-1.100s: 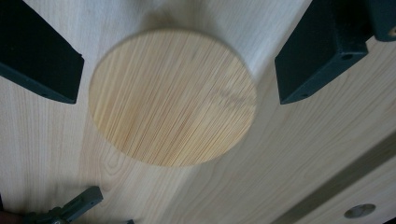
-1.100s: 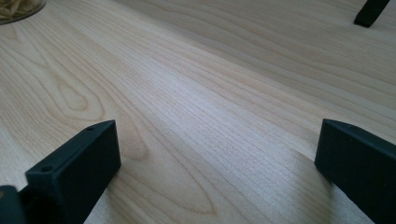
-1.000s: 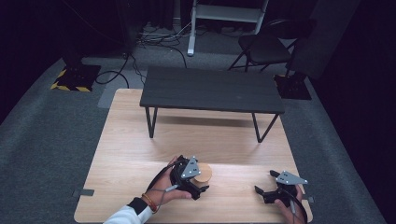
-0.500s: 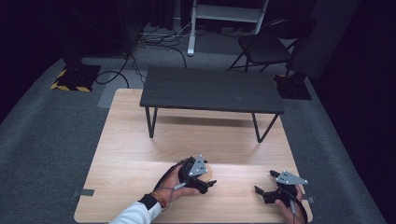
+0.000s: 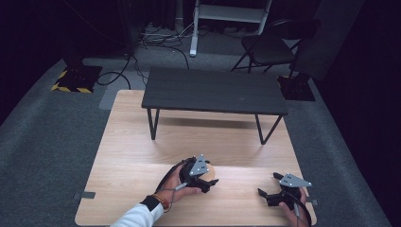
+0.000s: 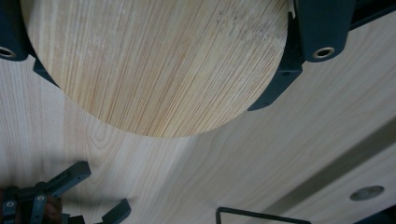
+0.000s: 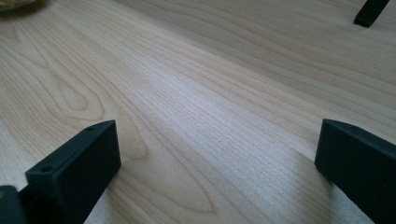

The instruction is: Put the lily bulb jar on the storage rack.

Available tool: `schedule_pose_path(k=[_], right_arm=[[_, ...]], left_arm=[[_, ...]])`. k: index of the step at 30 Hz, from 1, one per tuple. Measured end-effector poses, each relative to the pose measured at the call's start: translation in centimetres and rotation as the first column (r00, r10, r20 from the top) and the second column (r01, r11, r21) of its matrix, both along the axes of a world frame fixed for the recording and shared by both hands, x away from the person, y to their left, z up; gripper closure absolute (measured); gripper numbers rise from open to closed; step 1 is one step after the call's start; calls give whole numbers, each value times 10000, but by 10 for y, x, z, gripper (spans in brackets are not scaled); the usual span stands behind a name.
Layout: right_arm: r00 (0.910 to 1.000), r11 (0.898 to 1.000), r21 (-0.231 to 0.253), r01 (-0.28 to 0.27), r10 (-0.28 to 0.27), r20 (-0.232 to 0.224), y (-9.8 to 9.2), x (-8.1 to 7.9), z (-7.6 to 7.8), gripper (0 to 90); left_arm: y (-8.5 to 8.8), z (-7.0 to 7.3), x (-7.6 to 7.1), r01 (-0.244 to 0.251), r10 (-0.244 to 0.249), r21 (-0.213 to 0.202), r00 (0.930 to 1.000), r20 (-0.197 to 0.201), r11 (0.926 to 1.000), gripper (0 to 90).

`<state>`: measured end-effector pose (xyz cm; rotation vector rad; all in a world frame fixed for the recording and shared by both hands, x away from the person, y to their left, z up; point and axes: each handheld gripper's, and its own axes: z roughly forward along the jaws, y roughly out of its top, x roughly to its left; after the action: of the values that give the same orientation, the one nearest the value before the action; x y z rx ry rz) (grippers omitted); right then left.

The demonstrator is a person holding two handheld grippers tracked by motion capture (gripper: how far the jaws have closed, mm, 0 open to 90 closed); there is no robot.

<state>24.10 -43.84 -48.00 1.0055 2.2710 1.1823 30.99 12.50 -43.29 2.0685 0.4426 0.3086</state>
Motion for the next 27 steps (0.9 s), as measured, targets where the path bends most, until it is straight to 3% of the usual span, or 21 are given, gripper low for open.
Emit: schedule_pose_path(k=[5, 16, 22, 27], right_arm=[[10000, 10000, 1, -1, 1, 2, 0, 0, 0, 0], [10000, 10000, -1, 0, 0, 2, 0, 0, 0, 0], [10000, 10000, 5, 31, -31, -4, 0, -1, 0, 0], [10000, 10000, 0, 28, -28, -9, 0, 0, 0, 0]], left_arm=[[3, 28, 10, -15, 15, -371, 10000, -2, 9993, 255], [-8, 121, 50, 111, -92, -756, 9996, 255, 9971, 255], [-14, 162, 73, 178, -130, -1339, 9993, 363, 9908, 255], [-21, 195, 91, 220, -139, -1458, 9983, 558, 9891, 255]])
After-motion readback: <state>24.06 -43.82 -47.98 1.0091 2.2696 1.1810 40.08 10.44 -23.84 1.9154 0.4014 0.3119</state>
